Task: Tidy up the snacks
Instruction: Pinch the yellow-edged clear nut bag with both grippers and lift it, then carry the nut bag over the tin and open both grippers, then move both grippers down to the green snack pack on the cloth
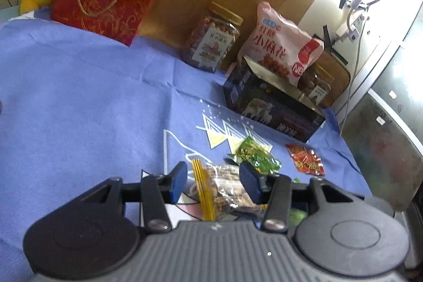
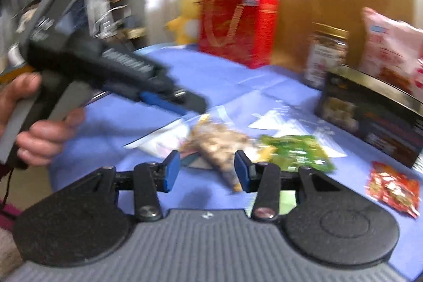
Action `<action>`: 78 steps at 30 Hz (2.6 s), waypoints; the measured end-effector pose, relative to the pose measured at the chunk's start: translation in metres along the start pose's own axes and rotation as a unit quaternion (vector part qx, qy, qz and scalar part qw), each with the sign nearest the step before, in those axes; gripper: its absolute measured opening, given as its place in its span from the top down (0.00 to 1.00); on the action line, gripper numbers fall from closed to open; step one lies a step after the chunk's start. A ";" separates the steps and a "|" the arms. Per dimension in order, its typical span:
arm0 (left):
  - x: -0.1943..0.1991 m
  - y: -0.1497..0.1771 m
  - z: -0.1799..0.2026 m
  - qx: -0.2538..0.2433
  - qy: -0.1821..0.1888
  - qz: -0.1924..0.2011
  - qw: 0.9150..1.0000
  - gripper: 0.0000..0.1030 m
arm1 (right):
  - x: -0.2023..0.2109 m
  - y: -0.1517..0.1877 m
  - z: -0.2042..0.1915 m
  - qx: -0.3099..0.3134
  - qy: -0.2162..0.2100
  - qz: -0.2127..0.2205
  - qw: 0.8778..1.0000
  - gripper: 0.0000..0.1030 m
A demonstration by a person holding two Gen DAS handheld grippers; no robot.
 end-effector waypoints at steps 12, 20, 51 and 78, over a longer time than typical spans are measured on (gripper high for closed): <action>-0.028 0.011 0.004 -0.025 0.010 -0.048 0.998 0.56 | -0.041 0.001 0.001 0.004 0.027 -0.050 0.998 0.61; -0.005 -0.009 0.026 -0.061 0.027 -0.011 0.998 0.57 | -0.024 -0.017 0.005 0.007 0.044 -0.009 0.999 0.77; -0.094 -0.132 0.089 -0.115 -0.011 0.025 0.993 0.42 | -0.008 -0.038 0.176 -0.231 0.082 0.072 0.967 0.64; -0.068 -0.033 -0.009 0.078 0.122 -0.061 0.988 0.87 | -0.055 -0.007 0.128 -0.347 -0.212 -0.037 0.913 0.81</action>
Point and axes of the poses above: each gripper's, at about its wrist camera, not at the fingertips, and x roughly against the way its jaws point, z to its right, y to its underside, the point moved 4 cm from there along -x, roughly the way its jaws point, and after that the axes turned 14 degrees about -z, right-handed, at the moved point
